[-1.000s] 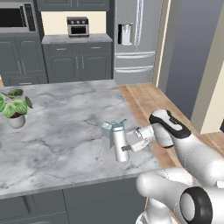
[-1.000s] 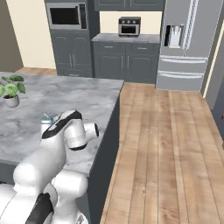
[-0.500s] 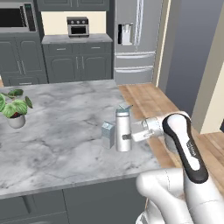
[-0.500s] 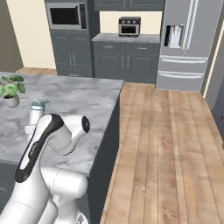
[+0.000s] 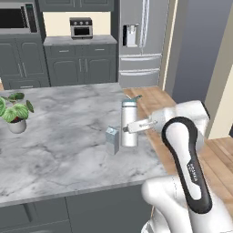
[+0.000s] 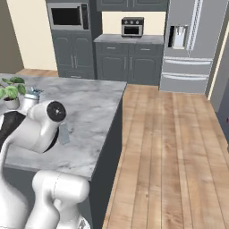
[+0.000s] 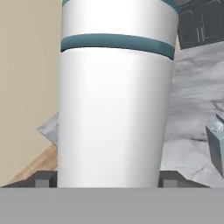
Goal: Pick the milk, water bottle from the counter and place them in the open cabinet.
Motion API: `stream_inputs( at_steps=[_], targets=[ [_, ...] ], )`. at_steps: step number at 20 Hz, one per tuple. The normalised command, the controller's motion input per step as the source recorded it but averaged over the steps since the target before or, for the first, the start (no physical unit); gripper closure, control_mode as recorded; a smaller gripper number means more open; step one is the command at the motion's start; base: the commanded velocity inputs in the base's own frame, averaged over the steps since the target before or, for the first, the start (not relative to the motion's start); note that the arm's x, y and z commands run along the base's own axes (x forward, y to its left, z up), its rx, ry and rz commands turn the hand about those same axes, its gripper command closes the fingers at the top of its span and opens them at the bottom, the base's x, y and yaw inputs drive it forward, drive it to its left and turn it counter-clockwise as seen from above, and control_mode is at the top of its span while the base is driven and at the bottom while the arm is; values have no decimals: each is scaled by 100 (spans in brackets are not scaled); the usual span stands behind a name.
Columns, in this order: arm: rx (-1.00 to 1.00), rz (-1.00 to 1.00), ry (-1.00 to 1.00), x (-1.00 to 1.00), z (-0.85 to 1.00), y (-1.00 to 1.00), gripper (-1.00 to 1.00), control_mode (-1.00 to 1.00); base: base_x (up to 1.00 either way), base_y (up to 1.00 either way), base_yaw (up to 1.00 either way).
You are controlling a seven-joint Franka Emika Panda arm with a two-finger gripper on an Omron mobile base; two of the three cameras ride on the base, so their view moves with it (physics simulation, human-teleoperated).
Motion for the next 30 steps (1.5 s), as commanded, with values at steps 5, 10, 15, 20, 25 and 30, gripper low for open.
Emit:
stream_inputs(
  at_steps=[5, 10, 15, 20, 25, 30],
  targets=[
    [-33, -39, 17, -1, 16, 0, 100, -100, 0, 0, 0],
    [-46, -44, 8, 0, 1, 0, 100, -100, 0, 0, 0],
    [-49, -38, -1, 0, 15, 0, 100, -100, 0, 0, 0],
    [-35, -32, -8, -11, 39, -14, 100, -100, 0, 0, 0],
    [-18, -21, -18, -21, 54, -36, 100, -100, 0, 0, 0],
    [-2, -3, -19, -23, 73, -39, 100, -100, 0, 0, 0]
  ],
)
